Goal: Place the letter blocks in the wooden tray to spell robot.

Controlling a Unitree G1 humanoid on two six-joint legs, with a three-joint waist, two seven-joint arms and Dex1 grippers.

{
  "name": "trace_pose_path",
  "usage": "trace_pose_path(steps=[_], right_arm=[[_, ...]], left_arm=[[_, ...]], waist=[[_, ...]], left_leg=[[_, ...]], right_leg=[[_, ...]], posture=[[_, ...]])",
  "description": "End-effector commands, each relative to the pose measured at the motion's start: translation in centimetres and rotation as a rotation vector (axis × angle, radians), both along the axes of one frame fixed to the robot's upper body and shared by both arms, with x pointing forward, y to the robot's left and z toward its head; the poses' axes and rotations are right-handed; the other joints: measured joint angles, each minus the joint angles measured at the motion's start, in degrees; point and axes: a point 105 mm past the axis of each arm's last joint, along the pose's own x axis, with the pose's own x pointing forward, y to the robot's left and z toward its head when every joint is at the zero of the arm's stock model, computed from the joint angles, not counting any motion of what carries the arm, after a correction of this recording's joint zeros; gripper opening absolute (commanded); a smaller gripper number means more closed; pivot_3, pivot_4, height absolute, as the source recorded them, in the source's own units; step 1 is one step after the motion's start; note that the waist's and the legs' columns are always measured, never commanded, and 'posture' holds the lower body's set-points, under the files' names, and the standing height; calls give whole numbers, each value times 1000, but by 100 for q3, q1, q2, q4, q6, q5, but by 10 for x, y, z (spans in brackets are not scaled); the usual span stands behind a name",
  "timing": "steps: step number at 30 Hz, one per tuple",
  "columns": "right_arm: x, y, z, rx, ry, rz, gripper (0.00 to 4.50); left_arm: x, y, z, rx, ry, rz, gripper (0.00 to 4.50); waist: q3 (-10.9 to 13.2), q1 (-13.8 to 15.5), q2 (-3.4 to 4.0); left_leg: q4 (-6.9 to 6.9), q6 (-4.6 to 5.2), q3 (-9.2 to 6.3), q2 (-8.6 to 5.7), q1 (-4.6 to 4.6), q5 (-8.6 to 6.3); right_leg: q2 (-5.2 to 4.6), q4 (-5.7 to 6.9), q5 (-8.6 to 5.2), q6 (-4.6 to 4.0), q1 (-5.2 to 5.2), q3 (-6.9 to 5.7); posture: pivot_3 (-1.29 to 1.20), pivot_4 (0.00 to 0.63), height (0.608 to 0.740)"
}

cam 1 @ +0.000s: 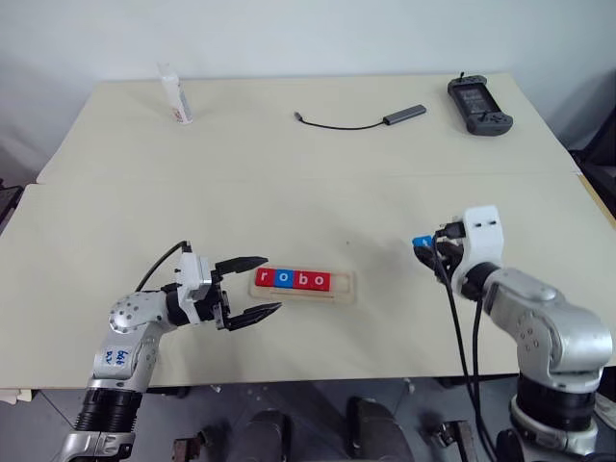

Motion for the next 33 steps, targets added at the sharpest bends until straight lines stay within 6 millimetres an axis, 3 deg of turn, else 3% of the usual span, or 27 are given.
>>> trace_pose_path(steps=[1,5,9,14,19,22,26,33], right_arm=[[-17,4,-3,-6,-4,-47,1861],[-25,15,-21,40,78,-49,1861],[-23,17,-24,58,98,-24,2879],[-16,7,-1,-12,38,165,4469],[-7,-20,11,-162,44,373,4469],[-3,-21,15,-268,0,591,4469],[-8,-27,-3,-460,24,932,4469],[15,-27,-18,-507,27,1091,4469]], left_arm=[[4,-1,6,-2,-20,-25,4500],[8,-1,10,3,-29,-33,4500],[7,1,13,10,-37,-29,4500],[4,5,15,17,-45,-14,4500],[0,7,19,22,-51,-5,4500],[-1,8,21,27,-55,-6,4500],[-2,9,20,46,-56,-24,4500],[-8,7,21,53,-57,-36,4500]], waist=[[-1,3,1],[-1,0,1],[-1,-10,1],[0,3,0],[0,2,-1],[1,1,-3],[3,-14,-5],[3,-14,-5]], left_leg=[[0,0,0,-1,0,0],[0,1,0,-7,1,0],[0,1,-1,-4,3,0],[-1,5,1,-9,3,0],[-3,12,1,-10,1,-1],[-3,15,6,-6,3,-3],[-3,14,12,0,7,-3],[4,13,11,0,6,-2]], right_leg=[[0,2,0,0,0,0],[-1,2,0,0,0,3],[2,4,0,0,0,3],[-1,1,0,0,0,6],[-2,-10,0,1,6,2],[0,-16,1,3,10,1],[4,-19,1,4,13,-2],[-2,-28,4,9,17,-3]], posture=[[0,150,740],[0,150,740],[0,150,740],[0,150,740],[0,150,740],[0,150,740],[0,150,740],[0,150,740]])
